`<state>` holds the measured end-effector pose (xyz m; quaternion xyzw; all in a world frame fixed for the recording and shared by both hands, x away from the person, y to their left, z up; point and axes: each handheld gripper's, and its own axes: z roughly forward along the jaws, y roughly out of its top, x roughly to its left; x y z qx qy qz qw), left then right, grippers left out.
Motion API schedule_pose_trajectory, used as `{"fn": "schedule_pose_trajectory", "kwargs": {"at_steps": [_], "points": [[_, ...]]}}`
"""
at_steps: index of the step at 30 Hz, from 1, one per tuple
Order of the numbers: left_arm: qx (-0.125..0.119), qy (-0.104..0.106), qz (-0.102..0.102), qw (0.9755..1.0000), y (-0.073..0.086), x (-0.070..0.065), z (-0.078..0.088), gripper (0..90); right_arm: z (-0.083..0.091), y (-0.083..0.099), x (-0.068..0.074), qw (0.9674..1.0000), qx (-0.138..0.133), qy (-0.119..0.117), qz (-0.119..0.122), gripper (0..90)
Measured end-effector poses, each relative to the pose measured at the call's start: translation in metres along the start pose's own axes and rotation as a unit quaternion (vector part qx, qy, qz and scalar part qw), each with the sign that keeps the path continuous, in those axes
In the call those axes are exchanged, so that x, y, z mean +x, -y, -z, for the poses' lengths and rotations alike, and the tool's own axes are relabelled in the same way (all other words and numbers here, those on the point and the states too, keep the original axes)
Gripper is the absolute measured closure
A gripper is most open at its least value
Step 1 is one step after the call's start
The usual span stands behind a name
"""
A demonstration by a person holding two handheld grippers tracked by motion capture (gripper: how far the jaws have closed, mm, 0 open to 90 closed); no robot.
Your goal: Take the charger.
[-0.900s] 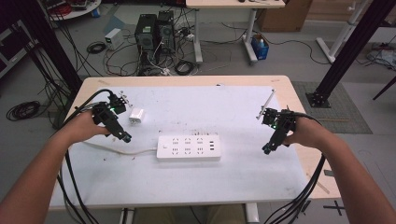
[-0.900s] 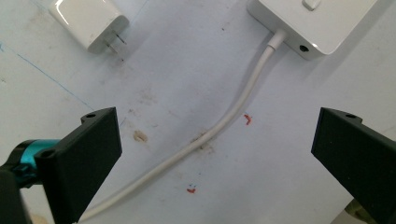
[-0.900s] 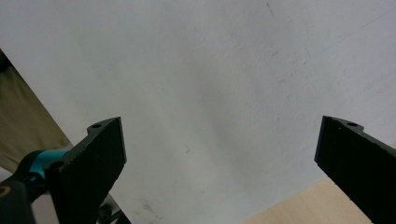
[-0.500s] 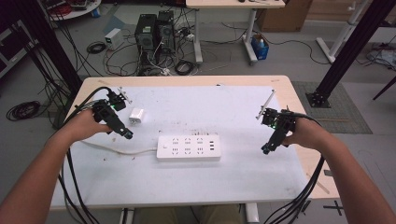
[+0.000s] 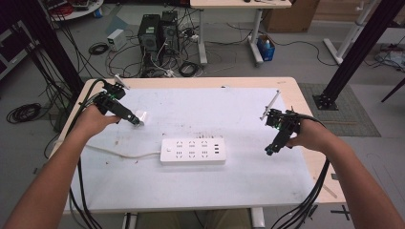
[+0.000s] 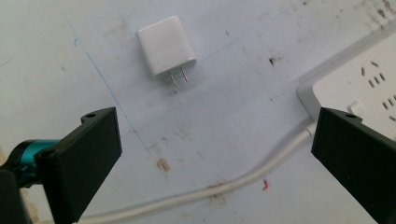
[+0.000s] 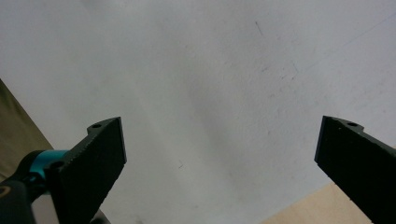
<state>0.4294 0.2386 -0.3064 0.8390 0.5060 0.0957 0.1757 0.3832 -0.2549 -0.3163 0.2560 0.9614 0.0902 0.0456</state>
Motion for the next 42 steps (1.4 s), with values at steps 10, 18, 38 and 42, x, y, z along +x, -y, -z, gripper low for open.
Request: {"fn": "schedule_pose_trajectory", "kwargs": {"at_steps": [10,18,38,42], "points": [[-0.027,-0.029,0.068,0.9969,-0.020,0.004,-0.029,1.6,-0.004,0.000,-0.003,1.0000,-0.001,0.002,-0.001,1.3],[-0.015,-0.029,0.101,0.9944,-0.030,0.013,-0.064,1.7,-0.001,0.003,-0.004,1.0000,-0.008,0.002,-0.001,1.3],[0.007,-0.048,0.118,0.9918,-0.036,0.026,-0.129,3.4,0.001,0.007,-0.008,0.9998,-0.017,0.000,-0.008,1.3],[-0.001,-0.049,0.121,0.9915,-0.033,0.027,-0.134,12.7,0.000,0.008,-0.007,0.9999,-0.015,-0.001,-0.007,1.3]]}}
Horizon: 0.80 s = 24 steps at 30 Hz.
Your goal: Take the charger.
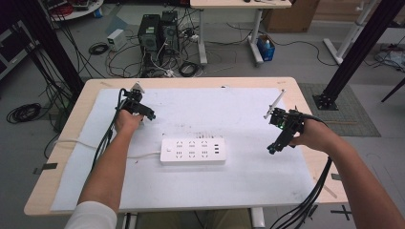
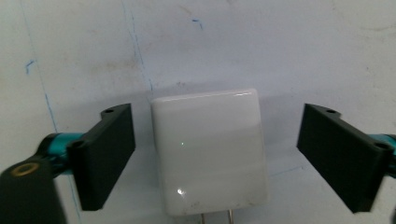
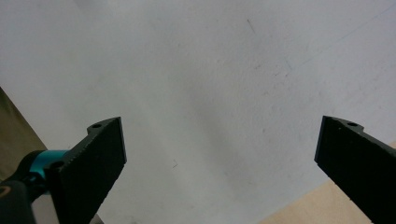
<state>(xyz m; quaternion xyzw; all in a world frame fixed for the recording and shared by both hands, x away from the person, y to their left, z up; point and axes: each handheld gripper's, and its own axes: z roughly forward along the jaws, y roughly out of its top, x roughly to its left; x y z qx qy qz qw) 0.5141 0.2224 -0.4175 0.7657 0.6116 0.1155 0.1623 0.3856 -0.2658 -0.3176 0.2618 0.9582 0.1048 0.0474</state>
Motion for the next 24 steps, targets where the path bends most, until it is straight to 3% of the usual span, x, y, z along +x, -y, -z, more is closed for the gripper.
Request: {"fn": "schedule_pose_trajectory", "kwargs": {"at_steps": [6,13,21,24], "points": [[0.005,-0.003,0.001,1.0000,0.0019,0.0036,-0.0048,13.1,-0.0032,-0.0006,-0.0003,1.0000,0.004,-0.002,-0.001,1.3],[0.003,-0.006,-0.010,0.9999,0.0032,0.0041,-0.0039,19.5,-0.0039,-0.0021,-0.0011,1.0000,0.004,-0.002,-0.003,1.3],[0.000,0.001,-0.025,0.9997,0.0036,0.0024,0.0004,38.2,-0.0015,-0.0002,-0.0019,1.0000,0.001,-0.002,-0.010,1.3],[-0.001,0.001,-0.037,0.9993,0.0039,0.0023,0.0020,40.2,-0.0011,0.0006,-0.0016,0.9999,-0.001,0.000,-0.011,1.3]]}}
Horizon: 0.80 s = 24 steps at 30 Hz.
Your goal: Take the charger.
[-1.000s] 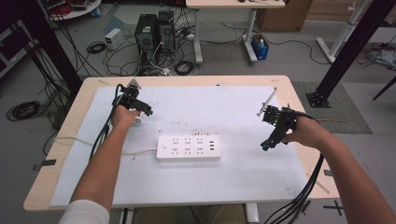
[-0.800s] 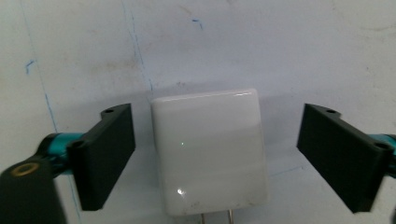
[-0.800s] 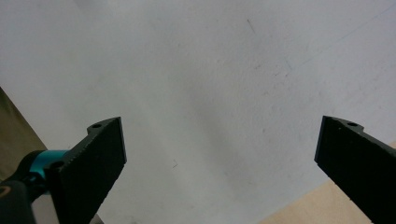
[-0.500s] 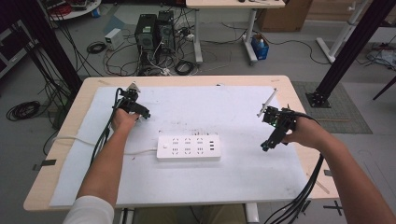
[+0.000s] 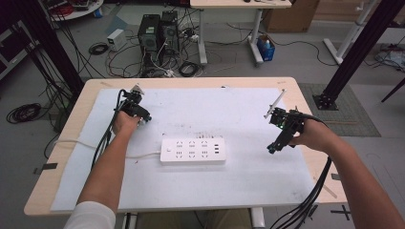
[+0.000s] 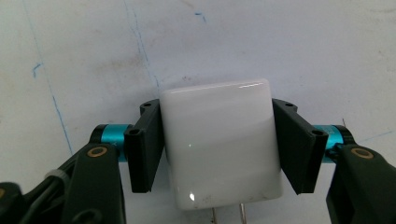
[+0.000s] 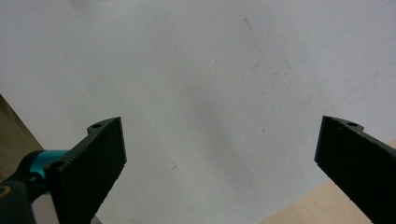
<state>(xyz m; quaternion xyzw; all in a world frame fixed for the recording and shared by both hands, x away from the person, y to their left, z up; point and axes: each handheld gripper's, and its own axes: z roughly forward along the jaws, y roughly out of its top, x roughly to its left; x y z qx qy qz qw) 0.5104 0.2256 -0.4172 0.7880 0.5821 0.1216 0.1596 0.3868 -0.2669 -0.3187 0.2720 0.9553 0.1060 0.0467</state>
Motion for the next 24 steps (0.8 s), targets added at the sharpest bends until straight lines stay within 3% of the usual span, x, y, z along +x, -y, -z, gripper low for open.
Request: {"fn": "schedule_pose_trajectory", "kwargs": {"at_steps": [2,6,11,16,18,19,22,24], "points": [[-0.004,-0.008,-0.011,0.9999,0.000,0.000,0.003,42.5,0.001,0.001,0.000,1.0000,-0.003,0.000,0.002,1.3],[-0.012,-0.008,-0.012,0.9998,0.000,0.001,0.009,42.6,0.002,0.001,0.000,1.0000,-0.002,0.002,0.002,1.3],[-0.040,0.016,-0.020,0.9989,0.000,0.000,0.027,42.6,0.002,0.001,0.002,1.0000,-0.005,0.002,0.002,1.4],[-0.065,0.042,-0.054,0.9955,0.004,-0.004,0.051,42.6,0.002,0.000,0.003,1.0000,-0.004,0.003,0.006,1.4],[-0.065,0.042,-0.054,0.9955,0.004,-0.004,0.051,42.5,0.002,-0.001,0.004,1.0000,-0.003,0.004,0.007,1.4],[-0.076,0.066,-0.075,0.9921,0.007,-0.006,0.065,42.5,0.002,-0.002,0.006,0.9999,-0.005,0.004,0.008,1.4],[-0.086,0.086,-0.108,0.9867,0.011,-0.010,0.082,42.6,0.003,-0.002,0.007,0.9999,-0.005,0.004,0.013,1.4],[-0.097,0.101,-0.137,0.9806,0.015,-0.015,0.096,42.6,0.003,-0.002,0.009,0.9999,-0.004,0.003,0.014,1.4]]}}
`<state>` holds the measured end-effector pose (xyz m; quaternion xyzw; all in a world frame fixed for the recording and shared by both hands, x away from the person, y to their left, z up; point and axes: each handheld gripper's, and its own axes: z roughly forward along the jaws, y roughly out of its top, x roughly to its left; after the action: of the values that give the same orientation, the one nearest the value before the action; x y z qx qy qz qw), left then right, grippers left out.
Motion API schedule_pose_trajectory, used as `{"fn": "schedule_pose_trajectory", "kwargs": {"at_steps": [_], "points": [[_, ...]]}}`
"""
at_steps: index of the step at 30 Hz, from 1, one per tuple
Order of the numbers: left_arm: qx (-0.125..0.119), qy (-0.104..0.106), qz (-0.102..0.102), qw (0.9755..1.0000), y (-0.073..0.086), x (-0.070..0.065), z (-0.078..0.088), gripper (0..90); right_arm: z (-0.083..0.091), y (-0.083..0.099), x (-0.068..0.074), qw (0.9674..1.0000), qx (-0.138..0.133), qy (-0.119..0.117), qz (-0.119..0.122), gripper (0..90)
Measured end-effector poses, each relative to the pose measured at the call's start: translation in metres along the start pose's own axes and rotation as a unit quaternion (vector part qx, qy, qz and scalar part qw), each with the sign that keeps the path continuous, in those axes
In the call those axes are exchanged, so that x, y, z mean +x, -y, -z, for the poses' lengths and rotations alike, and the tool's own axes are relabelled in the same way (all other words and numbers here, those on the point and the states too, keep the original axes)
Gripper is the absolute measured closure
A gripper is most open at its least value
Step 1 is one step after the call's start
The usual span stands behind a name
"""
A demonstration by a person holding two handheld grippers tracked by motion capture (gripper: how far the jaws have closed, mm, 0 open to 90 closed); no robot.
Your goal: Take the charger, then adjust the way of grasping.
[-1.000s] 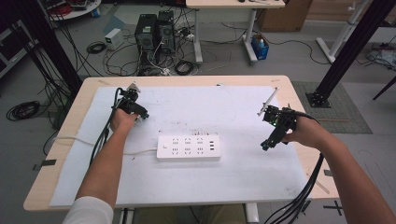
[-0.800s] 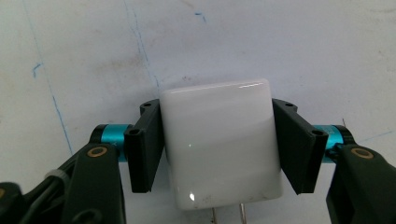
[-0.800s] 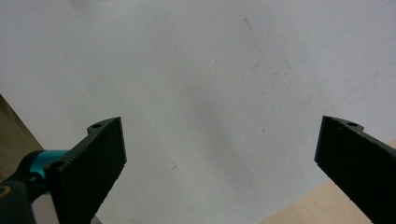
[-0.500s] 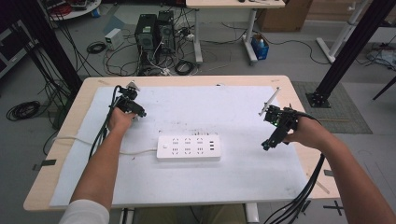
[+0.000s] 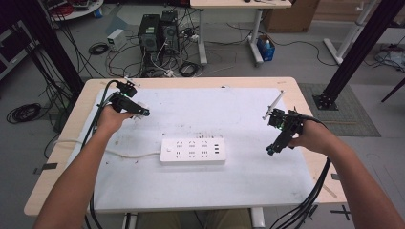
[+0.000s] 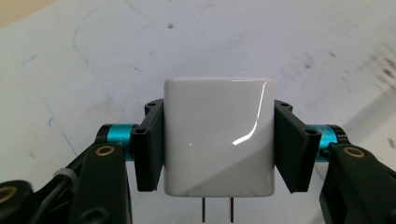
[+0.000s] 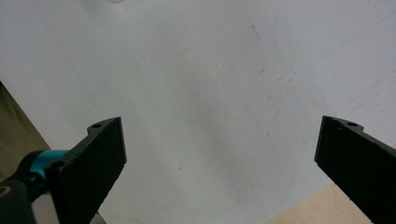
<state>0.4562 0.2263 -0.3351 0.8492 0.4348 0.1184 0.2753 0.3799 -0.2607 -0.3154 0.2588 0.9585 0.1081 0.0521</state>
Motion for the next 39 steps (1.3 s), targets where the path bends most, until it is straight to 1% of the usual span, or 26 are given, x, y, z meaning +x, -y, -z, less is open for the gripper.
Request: {"fn": "schedule_pose_trajectory", "kwargs": {"at_steps": [2,3,4,7,9,11,14,16,17,19,20,23,26,27,28,30,31,32,33,34,35,36,39], "points": [[-0.012,0.013,-0.011,0.9998,0.001,-0.006,0.010,42.5,0.001,0.000,0.002,1.0000,-0.001,0.002,0.001,1.4],[-0.016,0.019,-0.020,0.9995,0.002,-0.010,0.016,42.5,0.002,0.000,0.002,1.0000,-0.003,0.002,0.002,1.4],[-0.020,0.022,-0.030,0.9991,0.003,-0.014,0.022,42.5,0.002,0.000,0.003,1.0000,-0.004,0.004,0.003,1.4],[-0.020,0.025,-0.059,0.9977,0.006,-0.026,0.036,42.5,0.003,0.001,0.005,1.0000,-0.004,0.006,0.006,1.4],[-0.020,0.025,-0.073,0.9968,0.008,-0.034,0.045,42.6,0.004,0.001,0.006,0.9999,-0.008,0.007,0.007,1.4],[-0.022,0.030,-0.086,0.9956,0.010,-0.042,0.053,42.5,0.005,0.001,0.008,0.9999,-0.010,0.007,0.009,1.4],[-0.025,0.036,-0.110,0.9929,0.012,-0.054,0.066,42.5,0.007,0.000,0.012,0.9998,-0.014,0.008,0.013,1.4],[-0.028,0.046,-0.131,0.9899,0.014,-0.064,0.074,42.6,0.010,0.000,0.015,0.9997,-0.016,0.009,0.016,1.4],[-0.030,0.050,-0.137,0.9889,0.014,-0.067,0.077,42.6,0.010,0.000,0.017,0.9996,-0.017,0.011,0.017,1.4],[-0.026,0.060,-0.153,0.9861,0.016,-0.076,0.082,42.5,0.011,-0.001,0.019,0.9996,-0.018,0.012,0.019,1.4],[-0.028,0.066,-0.162,0.9842,0.016,-0.080,0.084,42.6,0.011,-0.002,0.021,0.9995,-0.018,0.013,0.023,1.4],[-0.025,0.090,-0.201,0.9751,0.018,-0.092,0.088,42.6,0.012,-0.003,0.025,0.9995,-0.014,0.013,0.026,1.4],[-0.022,0.104,-0.228,0.9679,0.019,-0.101,0.091,42.5,0.012,-0.004,0.027,0.9994,-0.015,0.016,0.027,1.4],[-0.022,0.104,-0.228,0.9679,0.019,-0.101,0.091,42.5,0.012,-0.004,0.027,0.9994,-0.015,0.016,0.027,1.4],[-0.027,0.114,-0.238,0.9642,0.019,-0.107,0.092,42.5,0.013,-0.006,0.029,0.9994,-0.015,0.020,0.025,1.4],[-0.027,0.122,-0.247,0.9608,0.018,-0.111,0.092,42.6,0.013,-0.006,0.030,0.9994,-0.016,0.022,0.023,1.4],[-0.025,0.127,-0.252,0.9592,0.017,-0.113,0.092,42.5,0.013,-0.007,0.031,0.9995,-0.016,0.022,0.015,1.4],[-0.024,0.131,-0.254,0.9579,0.015,-0.115,0.091,42.5,0.013,-0.007,0.031,0.9997,-0.015,0.021,0.003,1.4],[-0.024,0.131,-0.254,0.9579,0.015,-0.115,0.091,42.6,0.013,-0.007,0.031,0.9997,-0.015,0.021,0.003,1.4],[-0.021,0.135,-0.262,0.9555,0.012,-0.119,0.090,42.6,0.013,-0.007,0.032,0.9996,-0.017,0.020,-0.003,1.4],[-0.024,0.138,-0.263,0.9545,0.010,-0.121,0.088,42.5,0.013,-0.008,0.032,0.9993,-0.025,0.023,-0.015,1.4],[-0.024,0.141,-0.266,0.9533,0.008,-0.123,0.088,42.5,0.013,-0.008,0.033,0.9992,-0.027,0.024,-0.017,1.4],[-0.028,0.151,-0.273,0.9495,0.003,-0.130,0.086,42.5,0.015,-0.009,0.036,0.9981,-0.044,0.025,-0.035,1.4]]}}
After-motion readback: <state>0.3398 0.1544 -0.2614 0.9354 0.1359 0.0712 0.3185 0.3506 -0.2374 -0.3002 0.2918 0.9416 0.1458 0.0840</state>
